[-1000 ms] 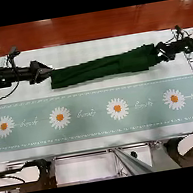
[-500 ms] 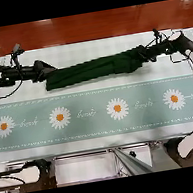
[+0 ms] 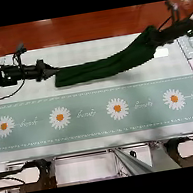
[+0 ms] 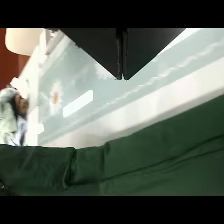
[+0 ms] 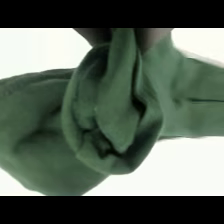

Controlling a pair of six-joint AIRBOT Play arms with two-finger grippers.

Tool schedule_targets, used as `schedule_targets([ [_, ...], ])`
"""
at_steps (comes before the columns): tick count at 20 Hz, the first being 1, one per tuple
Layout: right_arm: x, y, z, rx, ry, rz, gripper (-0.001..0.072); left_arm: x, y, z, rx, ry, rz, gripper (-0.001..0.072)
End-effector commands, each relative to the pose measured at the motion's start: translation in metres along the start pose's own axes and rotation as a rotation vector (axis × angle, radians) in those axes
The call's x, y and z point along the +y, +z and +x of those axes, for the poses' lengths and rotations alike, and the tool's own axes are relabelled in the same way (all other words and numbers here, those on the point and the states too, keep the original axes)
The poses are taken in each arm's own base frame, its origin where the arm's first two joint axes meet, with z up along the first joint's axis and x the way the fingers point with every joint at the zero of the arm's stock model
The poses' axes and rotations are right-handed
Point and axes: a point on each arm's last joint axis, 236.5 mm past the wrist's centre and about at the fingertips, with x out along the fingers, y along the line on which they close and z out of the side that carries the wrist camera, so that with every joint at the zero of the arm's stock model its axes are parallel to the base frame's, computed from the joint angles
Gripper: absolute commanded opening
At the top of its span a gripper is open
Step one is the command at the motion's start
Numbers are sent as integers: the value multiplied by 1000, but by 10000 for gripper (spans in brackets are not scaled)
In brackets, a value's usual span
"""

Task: Fold the shirts.

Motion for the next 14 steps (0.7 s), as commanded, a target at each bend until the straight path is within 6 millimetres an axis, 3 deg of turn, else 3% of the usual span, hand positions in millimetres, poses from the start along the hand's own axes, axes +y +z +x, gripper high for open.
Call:
schedule_targets([
  [1,40,6,-77,-88,-27,-67,40,-60,-12,22,20,-144,57,23],
  [4,68,-5,-117,-107,-17,-58,40,-107,-34,65,43,-194,103,23],
  [6,76,-17,-135,-97,-29,-50,40,-127,-53,103,43,-173,142,23],
  [10,65,-45,-155,-25,-126,-9,40,-149,-98,174,24,-108,199,23],
  [12,60,-67,-156,66,-148,2,40,-155,-127,201,53,-102,199,23],
  [14,50,-74,-158,94,-191,21,40,-157,-154,222,94,-115,151,23],
])
